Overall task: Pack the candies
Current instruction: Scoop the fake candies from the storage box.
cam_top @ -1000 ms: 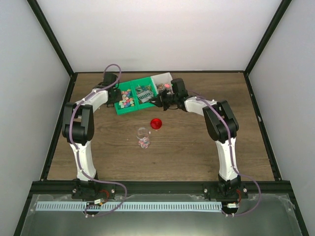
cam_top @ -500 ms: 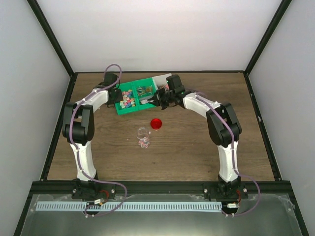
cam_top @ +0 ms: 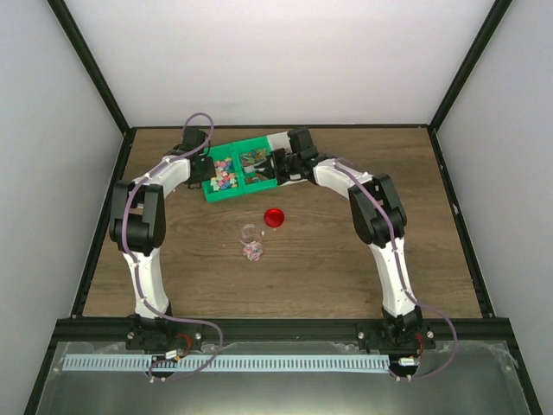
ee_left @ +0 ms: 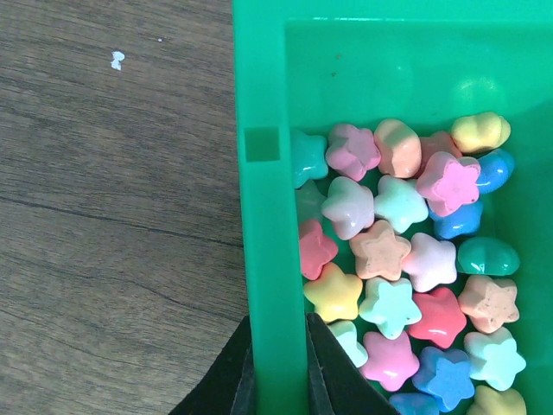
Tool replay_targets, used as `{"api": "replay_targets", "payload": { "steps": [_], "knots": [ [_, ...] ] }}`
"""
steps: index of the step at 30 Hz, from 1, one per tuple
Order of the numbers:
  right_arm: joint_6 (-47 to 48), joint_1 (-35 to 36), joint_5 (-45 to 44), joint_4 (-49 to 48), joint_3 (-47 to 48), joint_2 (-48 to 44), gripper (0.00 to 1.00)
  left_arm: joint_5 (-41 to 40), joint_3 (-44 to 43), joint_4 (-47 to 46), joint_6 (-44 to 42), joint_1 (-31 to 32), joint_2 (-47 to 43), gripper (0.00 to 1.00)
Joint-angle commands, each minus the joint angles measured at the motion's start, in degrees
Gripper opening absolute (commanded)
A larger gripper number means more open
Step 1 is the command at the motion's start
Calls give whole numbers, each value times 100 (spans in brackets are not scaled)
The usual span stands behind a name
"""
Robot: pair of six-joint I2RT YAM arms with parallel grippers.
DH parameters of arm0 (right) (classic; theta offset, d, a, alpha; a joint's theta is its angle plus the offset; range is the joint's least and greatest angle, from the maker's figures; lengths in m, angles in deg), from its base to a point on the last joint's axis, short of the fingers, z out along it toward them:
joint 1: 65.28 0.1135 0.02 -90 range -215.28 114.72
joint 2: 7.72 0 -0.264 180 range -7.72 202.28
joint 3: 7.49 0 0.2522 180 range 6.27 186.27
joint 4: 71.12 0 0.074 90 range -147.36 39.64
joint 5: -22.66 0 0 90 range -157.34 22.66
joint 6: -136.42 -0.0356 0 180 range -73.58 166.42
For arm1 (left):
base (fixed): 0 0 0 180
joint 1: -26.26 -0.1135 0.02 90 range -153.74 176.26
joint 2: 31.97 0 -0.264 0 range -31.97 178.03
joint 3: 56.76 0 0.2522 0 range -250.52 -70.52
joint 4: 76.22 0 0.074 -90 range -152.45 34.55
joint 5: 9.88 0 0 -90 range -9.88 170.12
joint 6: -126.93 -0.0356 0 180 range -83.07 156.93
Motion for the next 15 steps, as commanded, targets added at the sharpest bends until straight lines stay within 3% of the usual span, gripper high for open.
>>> {"api": "replay_targets", "payload": {
  "steps": [1, 8, 15],
  "knots": [
    [-321, -51, 77, -153, -136, 782, 1, 270, 15, 379, -259, 133, 195, 4],
    [633, -235, 279, -1639, -433, 931, 1, 291, -22, 389, -245, 137, 244, 4],
    [1333, -237, 647, -3315, -1573, 769, 1, 313, -61, 390, -60, 121, 301, 4]
  ]
}}
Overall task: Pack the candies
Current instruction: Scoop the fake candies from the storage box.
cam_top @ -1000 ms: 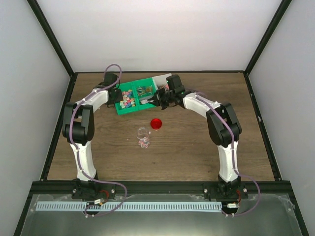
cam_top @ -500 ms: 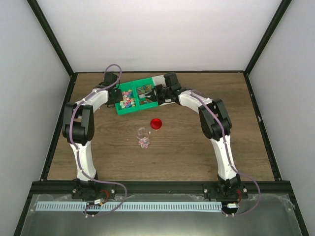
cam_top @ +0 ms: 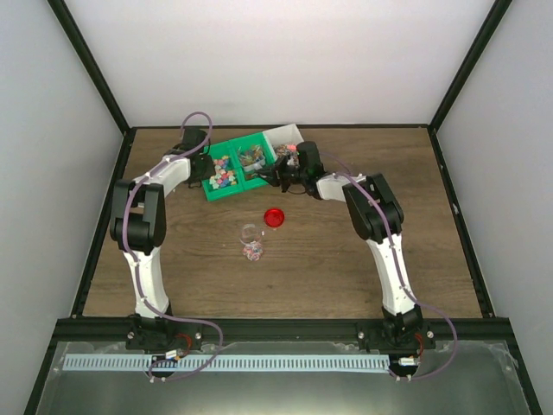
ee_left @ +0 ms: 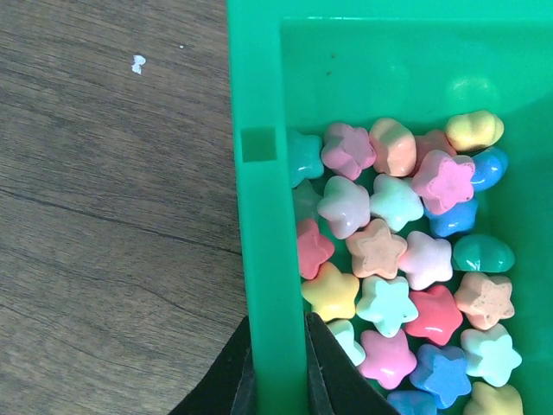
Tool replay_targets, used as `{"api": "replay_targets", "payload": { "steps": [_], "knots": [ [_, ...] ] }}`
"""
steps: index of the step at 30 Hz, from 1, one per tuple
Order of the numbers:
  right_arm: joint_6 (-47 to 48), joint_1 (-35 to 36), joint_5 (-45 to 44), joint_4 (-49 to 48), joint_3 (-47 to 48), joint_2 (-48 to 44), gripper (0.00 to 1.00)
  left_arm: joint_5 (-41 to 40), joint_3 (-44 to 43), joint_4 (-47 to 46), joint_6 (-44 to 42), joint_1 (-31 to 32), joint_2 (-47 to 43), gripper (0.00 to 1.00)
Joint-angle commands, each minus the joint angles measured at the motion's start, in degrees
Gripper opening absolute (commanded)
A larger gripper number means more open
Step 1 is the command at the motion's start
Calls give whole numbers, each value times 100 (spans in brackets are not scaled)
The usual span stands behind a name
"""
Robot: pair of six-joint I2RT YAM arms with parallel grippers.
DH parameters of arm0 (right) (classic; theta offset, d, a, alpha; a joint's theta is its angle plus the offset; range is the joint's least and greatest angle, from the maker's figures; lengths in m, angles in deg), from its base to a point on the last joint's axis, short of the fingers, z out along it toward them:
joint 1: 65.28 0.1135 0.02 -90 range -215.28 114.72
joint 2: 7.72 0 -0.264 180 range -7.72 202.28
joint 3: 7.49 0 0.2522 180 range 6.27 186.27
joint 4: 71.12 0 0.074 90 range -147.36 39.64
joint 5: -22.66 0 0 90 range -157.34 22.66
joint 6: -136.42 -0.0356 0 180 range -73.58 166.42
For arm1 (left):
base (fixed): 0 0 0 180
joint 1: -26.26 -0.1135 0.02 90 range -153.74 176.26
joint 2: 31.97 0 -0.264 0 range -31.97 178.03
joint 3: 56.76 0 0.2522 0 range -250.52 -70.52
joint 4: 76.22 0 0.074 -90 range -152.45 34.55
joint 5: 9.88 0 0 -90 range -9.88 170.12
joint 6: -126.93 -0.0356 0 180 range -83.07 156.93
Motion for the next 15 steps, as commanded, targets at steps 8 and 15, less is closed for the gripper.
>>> {"api": "replay_targets", "payload": {
  "steps": [8, 15],
  "knots": [
    [481, -29, 177, -1423, -1209, -292, 1, 521, -137, 466, -201, 97, 383, 4],
    [479, -38, 181, -1503, -1308, -577, 1, 550, -245, 522, -106, 91, 455, 4]
  ]
}}
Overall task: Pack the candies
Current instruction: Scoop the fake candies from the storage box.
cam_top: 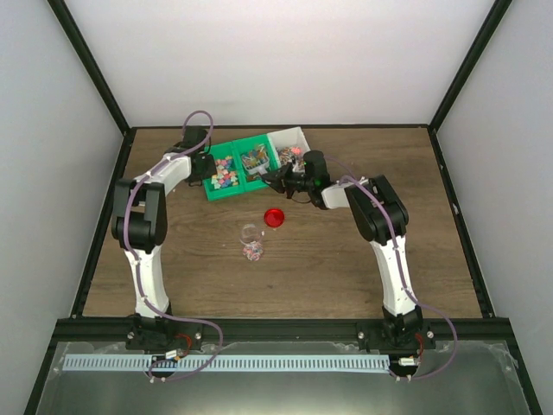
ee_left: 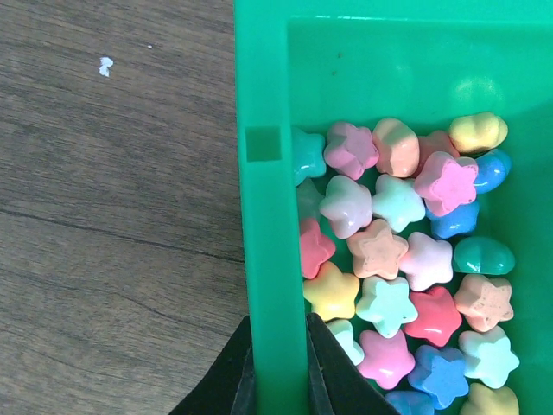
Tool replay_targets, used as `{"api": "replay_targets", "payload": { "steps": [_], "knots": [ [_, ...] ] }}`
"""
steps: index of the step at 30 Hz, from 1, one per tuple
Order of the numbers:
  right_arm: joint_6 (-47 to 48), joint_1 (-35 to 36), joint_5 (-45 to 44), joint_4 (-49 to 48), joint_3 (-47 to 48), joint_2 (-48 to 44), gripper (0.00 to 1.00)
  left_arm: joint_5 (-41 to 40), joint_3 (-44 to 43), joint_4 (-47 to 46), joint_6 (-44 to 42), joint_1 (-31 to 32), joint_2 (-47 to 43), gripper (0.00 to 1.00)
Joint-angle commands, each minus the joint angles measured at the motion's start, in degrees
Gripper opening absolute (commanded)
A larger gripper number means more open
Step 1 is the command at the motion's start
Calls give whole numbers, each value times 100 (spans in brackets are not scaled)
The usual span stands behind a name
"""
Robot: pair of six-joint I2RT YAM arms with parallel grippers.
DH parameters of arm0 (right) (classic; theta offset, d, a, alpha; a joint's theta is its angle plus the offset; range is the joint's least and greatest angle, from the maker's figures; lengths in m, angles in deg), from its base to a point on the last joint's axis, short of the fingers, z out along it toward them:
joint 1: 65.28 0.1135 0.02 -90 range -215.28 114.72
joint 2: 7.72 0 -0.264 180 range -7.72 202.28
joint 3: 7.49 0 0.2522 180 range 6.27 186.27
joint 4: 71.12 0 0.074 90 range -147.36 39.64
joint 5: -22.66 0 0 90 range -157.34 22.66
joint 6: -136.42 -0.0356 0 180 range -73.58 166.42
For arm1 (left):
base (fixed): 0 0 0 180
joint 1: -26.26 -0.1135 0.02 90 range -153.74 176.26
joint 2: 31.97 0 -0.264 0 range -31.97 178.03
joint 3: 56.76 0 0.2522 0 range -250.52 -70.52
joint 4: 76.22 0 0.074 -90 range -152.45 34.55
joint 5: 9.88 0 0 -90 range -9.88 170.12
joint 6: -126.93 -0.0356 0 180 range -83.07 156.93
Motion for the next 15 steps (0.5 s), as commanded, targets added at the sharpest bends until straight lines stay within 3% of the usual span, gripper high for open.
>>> {"api": "replay_targets", "payload": {
  "steps": [1, 15],
  "knots": [
    [-46, 28, 163, -5, -226, -340, 1, 347, -62, 372, 16, 88, 343, 4],
    [-199, 39, 258, -2, -930, -1168, 1, 374, -153, 421, 42, 45, 278, 4]
  ]
}}
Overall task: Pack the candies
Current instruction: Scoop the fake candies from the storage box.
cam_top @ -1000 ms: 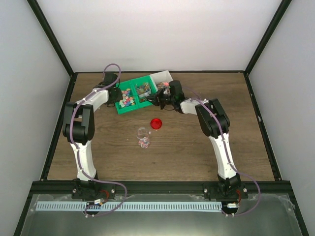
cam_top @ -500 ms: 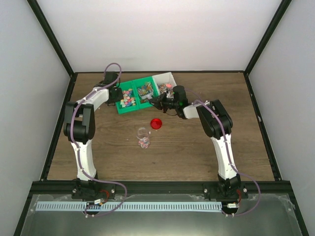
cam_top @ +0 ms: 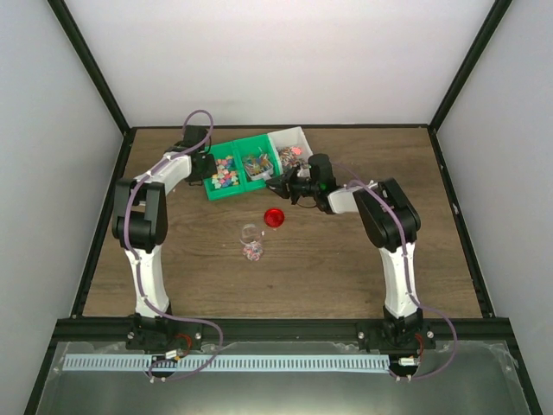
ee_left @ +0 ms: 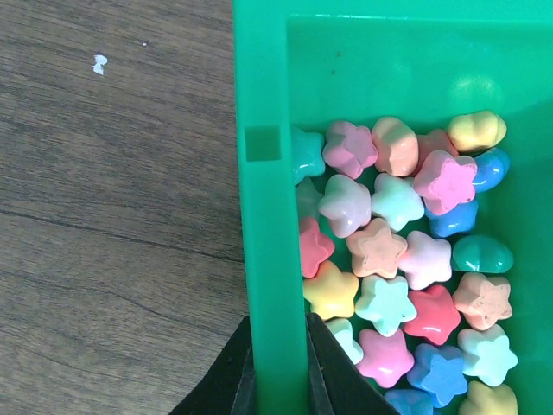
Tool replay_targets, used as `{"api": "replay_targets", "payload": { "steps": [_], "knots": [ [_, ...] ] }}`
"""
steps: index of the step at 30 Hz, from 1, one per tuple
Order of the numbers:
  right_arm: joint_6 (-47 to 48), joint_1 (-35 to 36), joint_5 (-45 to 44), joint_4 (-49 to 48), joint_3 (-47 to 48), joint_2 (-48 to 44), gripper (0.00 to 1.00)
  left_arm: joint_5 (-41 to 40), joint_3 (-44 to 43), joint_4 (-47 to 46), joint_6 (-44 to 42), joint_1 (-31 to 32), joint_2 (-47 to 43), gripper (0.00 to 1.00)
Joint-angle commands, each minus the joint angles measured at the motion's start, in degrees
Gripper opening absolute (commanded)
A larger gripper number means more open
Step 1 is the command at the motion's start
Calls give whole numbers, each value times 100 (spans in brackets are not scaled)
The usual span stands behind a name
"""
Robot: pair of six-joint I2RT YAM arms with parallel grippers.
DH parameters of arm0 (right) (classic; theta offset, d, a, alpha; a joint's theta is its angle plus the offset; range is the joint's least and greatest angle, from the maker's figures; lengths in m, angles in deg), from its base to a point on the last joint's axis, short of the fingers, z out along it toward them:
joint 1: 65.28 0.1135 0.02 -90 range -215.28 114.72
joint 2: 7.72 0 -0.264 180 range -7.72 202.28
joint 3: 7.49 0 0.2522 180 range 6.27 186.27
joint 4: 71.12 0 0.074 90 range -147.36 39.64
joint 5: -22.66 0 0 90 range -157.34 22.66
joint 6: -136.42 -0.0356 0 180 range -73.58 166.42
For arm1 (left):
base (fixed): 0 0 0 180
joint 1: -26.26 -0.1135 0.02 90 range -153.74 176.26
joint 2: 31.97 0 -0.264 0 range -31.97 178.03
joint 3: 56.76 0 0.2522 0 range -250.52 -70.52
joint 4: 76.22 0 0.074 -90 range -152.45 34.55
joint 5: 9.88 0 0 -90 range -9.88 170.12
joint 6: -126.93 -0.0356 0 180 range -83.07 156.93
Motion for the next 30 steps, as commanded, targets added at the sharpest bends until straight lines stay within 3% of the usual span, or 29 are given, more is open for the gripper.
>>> {"api": "replay_targets", "payload": {
  "steps": [1, 7, 18, 30],
  "knots": [
    [68, 35, 234, -177, -193, -489, 1, 337, -32, 310, 40, 45, 219, 4],
    [331, 26, 447, 604, 9, -430, 1, 411, 24, 296, 84, 53, 146, 4],
    [915, -86, 258, 462, -663, -1184, 1, 385, 465, 123, 16, 45, -225, 4],
    [1834, -127, 341, 1412, -344, -1579, 1, 492, 447, 54, 59, 28, -194, 4]
  ]
}}
